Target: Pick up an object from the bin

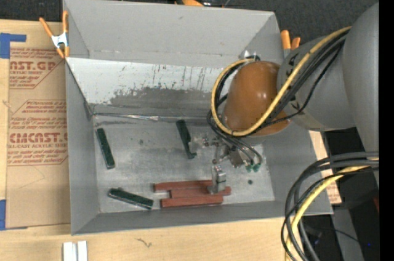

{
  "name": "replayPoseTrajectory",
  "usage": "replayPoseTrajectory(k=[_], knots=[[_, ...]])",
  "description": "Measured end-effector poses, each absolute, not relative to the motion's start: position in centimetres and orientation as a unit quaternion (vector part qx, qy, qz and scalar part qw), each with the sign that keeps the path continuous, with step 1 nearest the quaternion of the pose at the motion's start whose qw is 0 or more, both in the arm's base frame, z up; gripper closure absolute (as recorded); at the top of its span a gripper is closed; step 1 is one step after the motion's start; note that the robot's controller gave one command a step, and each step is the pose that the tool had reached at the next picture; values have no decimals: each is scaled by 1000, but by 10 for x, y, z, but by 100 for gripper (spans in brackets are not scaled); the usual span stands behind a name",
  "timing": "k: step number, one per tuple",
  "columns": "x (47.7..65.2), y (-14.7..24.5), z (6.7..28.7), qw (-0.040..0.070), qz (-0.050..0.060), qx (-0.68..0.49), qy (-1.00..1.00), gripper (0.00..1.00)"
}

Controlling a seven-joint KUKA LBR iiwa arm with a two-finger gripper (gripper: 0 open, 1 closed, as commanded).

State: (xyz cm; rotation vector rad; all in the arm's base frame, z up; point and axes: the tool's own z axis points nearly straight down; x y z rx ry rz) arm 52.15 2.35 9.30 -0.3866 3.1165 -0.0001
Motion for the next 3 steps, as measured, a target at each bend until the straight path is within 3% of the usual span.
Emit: replayPoseTrajectory(k=[1,2,3], knots=[[547,15,151,4,-1,-114,993,0],[501,35,120,-2,1,-94,996,0],[480,38,111,-1,1,-55,999,0]])
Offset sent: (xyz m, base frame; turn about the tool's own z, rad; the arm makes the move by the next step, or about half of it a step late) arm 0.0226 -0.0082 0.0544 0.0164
